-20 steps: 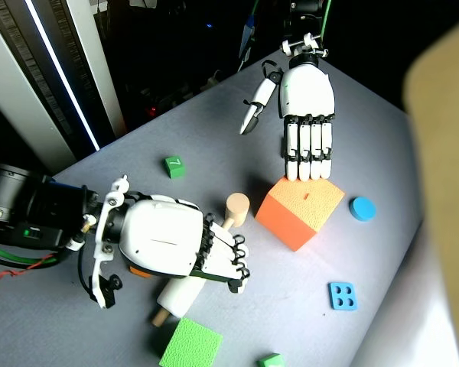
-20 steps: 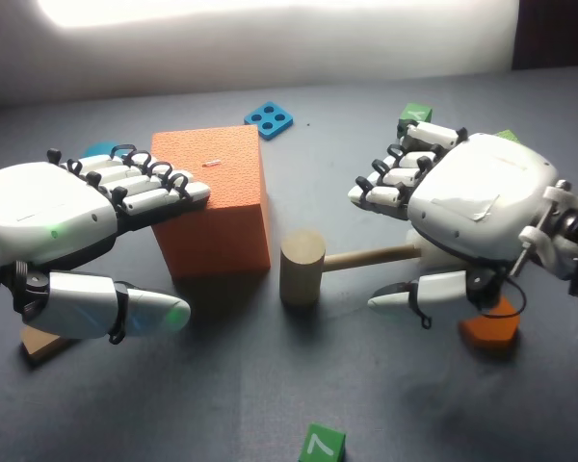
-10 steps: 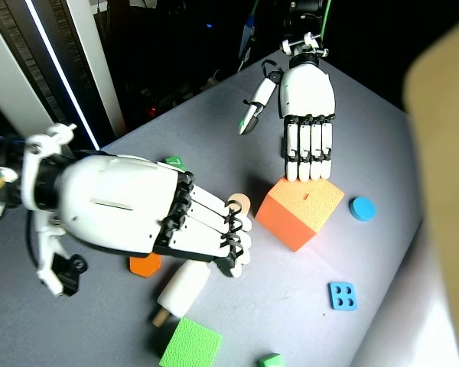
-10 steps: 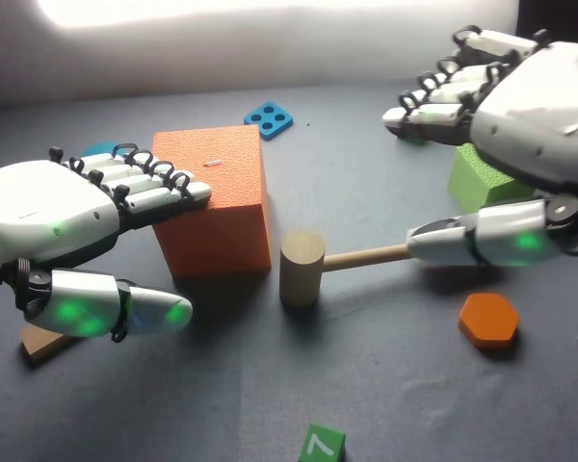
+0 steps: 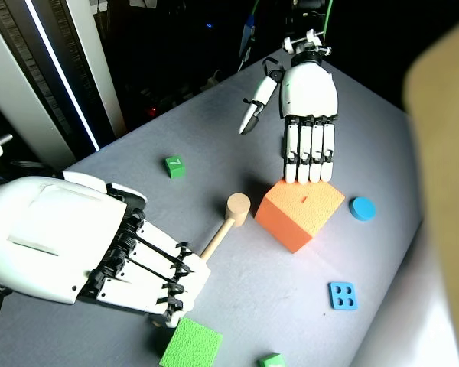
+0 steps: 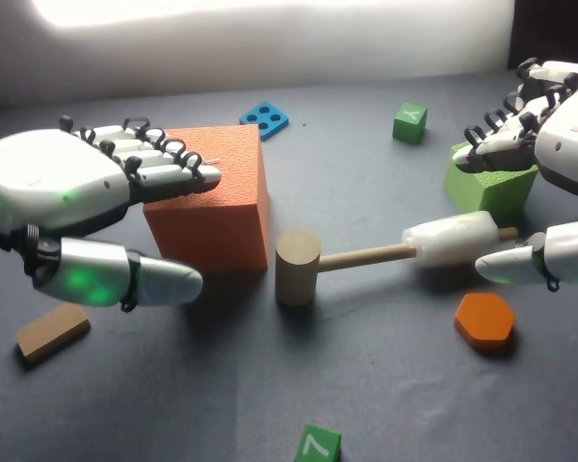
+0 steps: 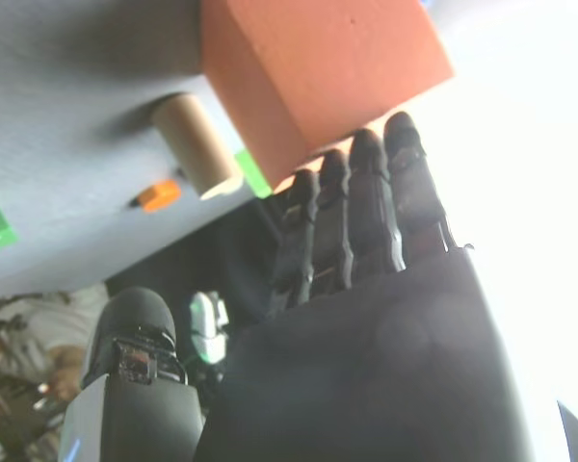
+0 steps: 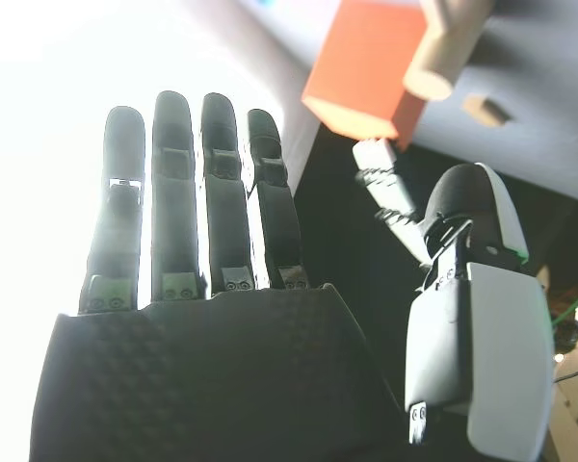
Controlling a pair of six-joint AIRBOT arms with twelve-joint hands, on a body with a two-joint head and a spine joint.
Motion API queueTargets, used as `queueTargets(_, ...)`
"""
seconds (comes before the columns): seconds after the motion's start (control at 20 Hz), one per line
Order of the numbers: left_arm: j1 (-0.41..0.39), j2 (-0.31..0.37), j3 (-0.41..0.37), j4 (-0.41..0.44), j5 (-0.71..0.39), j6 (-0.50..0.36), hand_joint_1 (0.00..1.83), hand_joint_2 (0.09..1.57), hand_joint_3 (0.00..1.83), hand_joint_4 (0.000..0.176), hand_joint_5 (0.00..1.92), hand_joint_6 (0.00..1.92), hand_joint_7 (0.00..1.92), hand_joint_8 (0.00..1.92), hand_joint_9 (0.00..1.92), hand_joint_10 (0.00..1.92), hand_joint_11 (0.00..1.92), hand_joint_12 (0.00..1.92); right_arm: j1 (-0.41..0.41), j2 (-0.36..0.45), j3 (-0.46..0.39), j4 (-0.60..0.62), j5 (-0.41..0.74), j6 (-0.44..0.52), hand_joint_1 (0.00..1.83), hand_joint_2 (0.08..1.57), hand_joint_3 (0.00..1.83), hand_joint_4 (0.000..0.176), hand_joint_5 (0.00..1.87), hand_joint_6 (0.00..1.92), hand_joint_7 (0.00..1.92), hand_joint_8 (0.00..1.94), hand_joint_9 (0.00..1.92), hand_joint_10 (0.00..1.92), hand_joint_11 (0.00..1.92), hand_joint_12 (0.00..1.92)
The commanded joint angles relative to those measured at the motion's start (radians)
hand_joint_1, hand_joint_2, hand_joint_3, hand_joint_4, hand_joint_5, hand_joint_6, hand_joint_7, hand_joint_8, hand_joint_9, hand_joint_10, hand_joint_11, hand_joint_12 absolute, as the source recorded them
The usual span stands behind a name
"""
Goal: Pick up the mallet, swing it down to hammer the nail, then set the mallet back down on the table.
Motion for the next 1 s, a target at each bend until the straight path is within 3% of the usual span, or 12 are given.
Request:
queueTargets(0.0,-0.02,0.017,0.006,-0.021,-0.08,-0.003,0.0,1.16,0.0,0.0,0.38,0.01,0.52,0.02,0.47,0.02,0.27,0.2,0.006,0.005,0.0,-0.015,-0.11,-0.006,0.35,1.03,0.0,0.0,0.65,0.08,0.71,0.08,0.65,0.09,0.12,1.13)
queueTargets(0.05,-0.032,0.02,0.006,-0.021,-0.078,-0.003,0.0,1.19,0.0,0.0,0.49,0.01,0.63,0.02,0.57,0.03,0.29,0.23,0.002,0.004,0.0,-0.017,-0.116,-0.008,0.38,1.02,0.0,0.0,0.63,0.19,0.72,0.17,0.67,0.16,0.13,1.16)
queueTargets(0.1,-0.04,0.024,0.005,-0.021,-0.077,-0.004,0.05,1.19,0.01,0.0,0.57,0.07,0.68,0.1,0.64,0.13,0.21,0.65,-0.002,0.002,-0.001,-0.021,-0.119,-0.008,0.39,1.02,0.0,0.0,0.45,0.76,0.53,0.78,0.53,0.7,0.14,1.33)
queueTargets(0.15,-0.045,0.028,0.002,-0.02,-0.077,-0.006,0.08,1.18,0.0,0.0,0.47,0.72,0.48,0.88,0.43,0.96,0.18,1.18,-0.003,0.001,-0.001,-0.023,-0.119,-0.008,0.4,1.01,0.0,0.0,0.27,1.29,0.31,1.46,0.32,1.48,0.12,1.71)
queueTargets(0.2,-0.053,0.034,-0.002,-0.02,-0.076,-0.009,0.08,1.18,0.0,0.0,0.3,1.28,0.32,1.39,0.31,1.43,0.15,1.54,-0.004,0.001,-0.003,-0.026,-0.12,-0.008,0.4,1.02,0.0,0.0,0.15,1.63,0.21,1.82,0.23,1.83,0.15,1.88)
queueTargets(0.3,-0.081,0.05,-0.014,-0.005,-0.056,-0.016,0.16,1.18,0.0,0.0,0.16,1.87,0.13,1.87,0.22,1.89,0.24,1.91,-0.004,0.003,-0.008,-0.032,-0.125,-0.008,0.43,1.01,0.0,0.0,0.21,1.91,0.24,1.94,0.31,1.92,0.39,1.92)
queueTargets(0.5,-0.18,0.071,-0.015,0.189,0.019,-0.169,0.13,1.19,0.0,0.0,0.21,1.92,0.13,1.92,0.2,1.92,0.26,1.92,-0.012,0.008,-0.017,-0.06,-0.148,-0.005,0.46,1.0,0.0,0.0,0.35,1.92,0.27,1.94,0.36,1.92,0.58,1.92)
queueTargets(0.6,-0.203,0.079,-0.021,0.189,0.019,-0.169,0.07,1.23,0.01,0.0,0.35,1.92,0.37,1.92,0.38,1.92,0.43,1.92,-0.011,0.008,-0.017,-0.061,-0.15,-0.003,0.41,1.0,0.0,0.0,0.53,1.92,0.47,1.94,0.5,1.92,0.7,1.92)
queueTargets(0.75,-0.22,0.084,-0.029,0.189,0.032,-0.169,0.18,1.22,0.0,0.0,1.34,1.92,1.43,1.92,1.39,1.92,1.31,1.92,-0.011,0.009,-0.017,-0.062,-0.154,-0.002,0.33,1.06,0.0,0.0,1.24,1.92,1.34,1.94,1.38,1.92,1.47,1.92)
queueTargets(0.85,-0.23,0.085,-0.031,0.189,0.038,-0.169,0.47,1.34,0.0,0.112,1.36,1.92,1.51,1.92,1.52,1.92,1.53,1.92,-0.011,0.012,-0.017,-0.062,-0.159,0.001,0.41,1.32,0.05,0.0,1.53,1.92,1.68,1.94,1.73,1.92,1.81,1.92)
queueTargets(0.9,-0.232,0.085,-0.031,0.189,0.038,-0.169,0.59,1.41,0.01,0.163,1.32,1.92,1.48,1.92,1.49,1.92,1.52,1.92,-0.011,0.013,-0.017,-0.063,-0.161,0.001,0.53,1.42,0.02,0.031,1.54,1.92,1.7,1.94,1.76,1.92,1.84,1.92)
queueTargets(0.95,-0.233,0.087,-0.031,0.189,0.038,-0.169,0.88,1.41,0.0,0.173,1.3,1.92,1.44,1.92,1.43,1.92,1.46,1.92,-0.011,0.015,-0.017,-0.063,-0.162,0.002,0.68,1.51,0.02,0.147,1.51,1.92,1.68,1.94,1.75,1.92,1.83,1.92)
